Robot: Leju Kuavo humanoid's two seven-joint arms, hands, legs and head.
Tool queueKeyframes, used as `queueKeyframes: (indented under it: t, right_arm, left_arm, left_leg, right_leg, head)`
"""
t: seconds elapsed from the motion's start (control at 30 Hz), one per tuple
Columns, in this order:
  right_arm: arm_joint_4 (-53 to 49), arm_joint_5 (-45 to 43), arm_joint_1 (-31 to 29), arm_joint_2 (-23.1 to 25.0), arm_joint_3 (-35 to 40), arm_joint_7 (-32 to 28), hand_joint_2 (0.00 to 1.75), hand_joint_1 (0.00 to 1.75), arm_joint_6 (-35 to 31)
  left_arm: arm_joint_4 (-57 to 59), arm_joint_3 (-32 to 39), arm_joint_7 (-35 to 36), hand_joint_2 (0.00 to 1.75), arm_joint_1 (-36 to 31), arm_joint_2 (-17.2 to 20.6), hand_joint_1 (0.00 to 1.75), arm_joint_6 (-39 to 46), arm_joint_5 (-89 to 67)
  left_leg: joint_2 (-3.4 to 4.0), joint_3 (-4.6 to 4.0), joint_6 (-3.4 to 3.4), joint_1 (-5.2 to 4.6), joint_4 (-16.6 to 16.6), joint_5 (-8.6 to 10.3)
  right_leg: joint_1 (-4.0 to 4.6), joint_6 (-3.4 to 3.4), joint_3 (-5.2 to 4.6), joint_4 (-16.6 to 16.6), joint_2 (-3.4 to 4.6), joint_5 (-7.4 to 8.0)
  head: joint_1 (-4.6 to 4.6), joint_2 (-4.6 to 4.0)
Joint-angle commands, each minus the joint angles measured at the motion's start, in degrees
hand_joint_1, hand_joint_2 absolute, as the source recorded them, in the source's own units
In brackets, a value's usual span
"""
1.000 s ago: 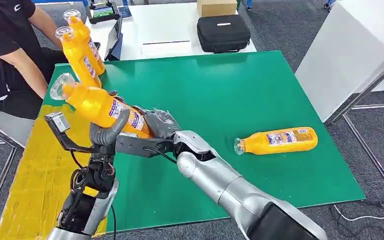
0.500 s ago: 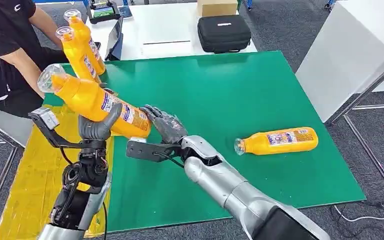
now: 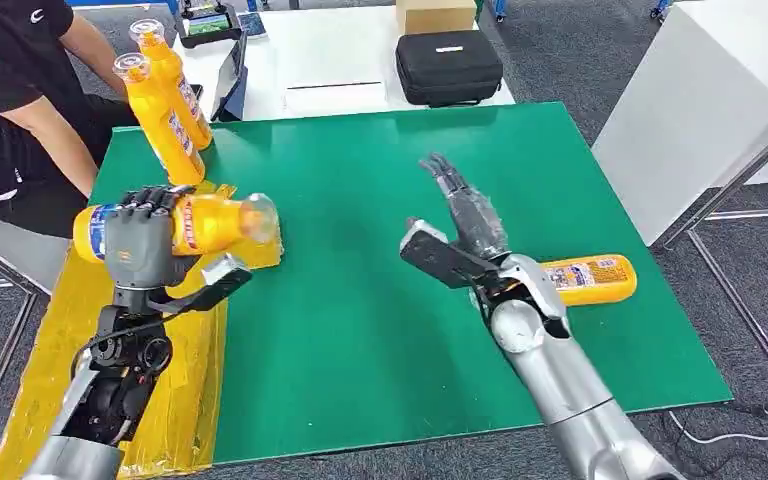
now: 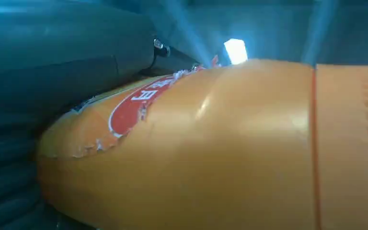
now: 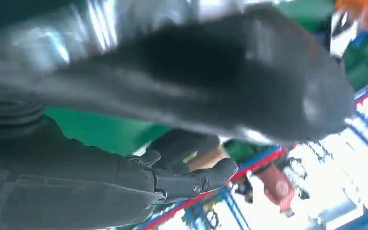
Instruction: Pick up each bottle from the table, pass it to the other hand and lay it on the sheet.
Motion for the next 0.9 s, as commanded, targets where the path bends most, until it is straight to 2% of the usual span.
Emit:
queueKeyframes:
  t: [0.03, 0.27, 0.57, 0.7, 0.73, 0.77, 0.8, 0.9]
  right_arm:
    - [-6.62, -2.06, 0.25, -5.75, -4.51, -1.10, 0.00, 0.00, 2.37]
    - [-4.83, -3.22, -0.08, -6.35, -3.84, -2.13, 0.00, 0.00, 2.35]
    - [-1.82, -4.65, -2.12, -5.94, -1.71, -3.33, 0.00, 0.00, 2.30]
    - [-1.68, -4.67, -2.09, -5.98, -1.56, -3.33, 0.00, 0.00, 2.34]
    - [-1.62, -4.68, -2.02, -6.05, -1.57, -3.32, 0.00, 0.00, 2.34]
    - [-1.57, -4.73, -2.10, -6.09, -1.46, -3.32, 0.00, 0.00, 2.35]
    - [-1.11, -4.95, -2.61, -6.11, -1.10, -3.24, 0.00, 0.00, 2.46]
    - [-1.41, -5.23, -2.44, -6.46, -1.07, -2.97, 0.00, 0.00, 2.39]
  left_arm:
    - [22.55, -3.21, 4.33, 1.75, -5.00, 1.24, 1.75, 0.31, -7.40]
    - [24.69, -4.63, 3.87, 1.75, -4.45, 1.54, 1.75, -1.81, -5.31]
    - [33.03, -5.72, 3.04, 1.75, -7.57, 1.06, 1.75, -8.31, -1.30]
    - [33.44, -5.63, 2.74, 1.75, -7.67, 1.21, 1.75, -8.73, -0.93]
    - [33.49, -5.63, 2.70, 1.75, -7.72, 1.34, 1.59, -8.78, -0.95]
    - [33.80, -5.49, 2.23, 1.75, -7.98, 1.18, 0.00, -9.13, -0.37]
    - [35.64, -7.06, 4.21, 0.00, -9.34, 1.57, 0.00, -11.25, -2.52]
    - [35.86, -6.16, 4.19, 0.00, -9.72, 1.03, 0.00, -11.03, -1.48]
  left_leg:
    - [-0.02, 0.39, -0.09, -0.05, -0.05, -0.08]
    - [0.17, 0.33, -0.07, -0.02, 0.02, -0.13]
    - [0.20, 0.21, -0.07, -0.01, 0.01, -0.07]
    - [0.28, 0.30, -0.09, -0.01, 0.05, -0.14]
    - [0.21, 0.20, -0.06, 0.00, 0.02, -0.09]
    - [0.24, 0.32, -0.09, -0.01, 0.05, -0.15]
    - [0.18, 0.18, -0.05, 0.01, 0.02, -0.07]
    - [0.20, 0.26, -0.07, 0.00, 0.06, -0.12]
  right_leg:
    - [-0.01, -0.01, 0.43, -0.01, -0.22, -0.16]
    - [0.02, -0.01, 0.34, 0.02, -0.09, -0.16]
    - [0.02, -0.01, 0.21, 0.02, 0.01, -0.08]
    - [0.03, -0.01, 0.31, 0.06, 0.05, -0.13]
    - [0.04, -0.01, 0.21, 0.03, 0.02, -0.08]
    - [0.04, -0.01, 0.34, 0.06, -0.01, -0.16]
    - [0.05, -0.01, 0.20, 0.01, 0.00, -0.07]
    - [0.04, -0.01, 0.29, 0.06, -0.01, -0.13]
  head:
    - [-0.02, 0.00]
    - [-0.02, 0.00]
    - [0.00, 0.00]
    - [0.00, 0.00]
    - [0.00, 0.00]
    - [-0.02, 0.00]
    - [0.00, 0.00]
    - [-0.02, 0.00]
